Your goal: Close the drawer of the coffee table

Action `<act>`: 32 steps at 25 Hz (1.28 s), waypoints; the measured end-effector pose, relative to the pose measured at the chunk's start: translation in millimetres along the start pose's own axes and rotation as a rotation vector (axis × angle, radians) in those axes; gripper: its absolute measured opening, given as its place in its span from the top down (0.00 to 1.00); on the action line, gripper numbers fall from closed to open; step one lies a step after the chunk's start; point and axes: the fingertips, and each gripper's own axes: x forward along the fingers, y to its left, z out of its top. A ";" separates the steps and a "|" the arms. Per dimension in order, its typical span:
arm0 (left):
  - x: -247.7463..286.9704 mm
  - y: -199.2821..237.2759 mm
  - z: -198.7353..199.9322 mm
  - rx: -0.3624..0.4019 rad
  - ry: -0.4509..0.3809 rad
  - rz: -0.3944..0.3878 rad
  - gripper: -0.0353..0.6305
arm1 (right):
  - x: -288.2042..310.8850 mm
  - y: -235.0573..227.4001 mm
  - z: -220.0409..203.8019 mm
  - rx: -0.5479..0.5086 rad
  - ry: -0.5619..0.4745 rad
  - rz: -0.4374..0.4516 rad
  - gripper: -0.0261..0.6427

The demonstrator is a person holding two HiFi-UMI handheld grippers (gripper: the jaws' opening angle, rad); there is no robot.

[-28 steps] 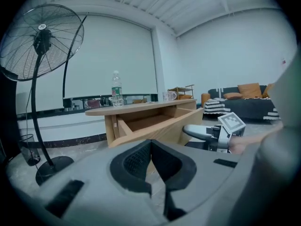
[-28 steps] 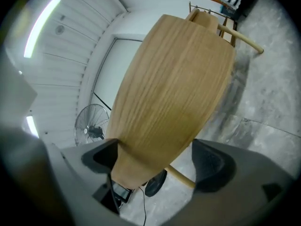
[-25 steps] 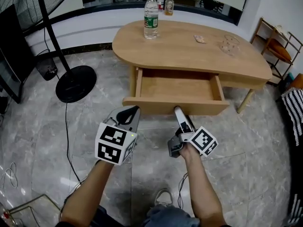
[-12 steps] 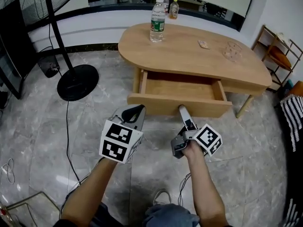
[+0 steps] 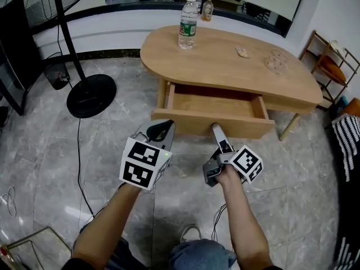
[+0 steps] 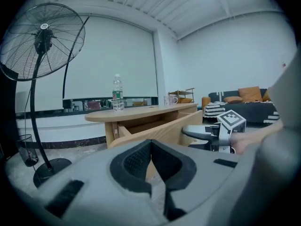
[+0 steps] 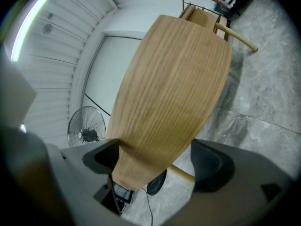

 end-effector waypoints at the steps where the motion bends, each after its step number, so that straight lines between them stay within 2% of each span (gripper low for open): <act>1: 1.3 -0.3 0.1 0.000 0.000 0.000 0.94 | 1.9 -0.8 1.2 0.000 -0.001 -0.001 0.25; 32: 50.8 28.9 14.8 -0.034 -0.007 0.053 0.94 | 93.6 -23.7 38.7 0.000 0.011 -0.012 0.26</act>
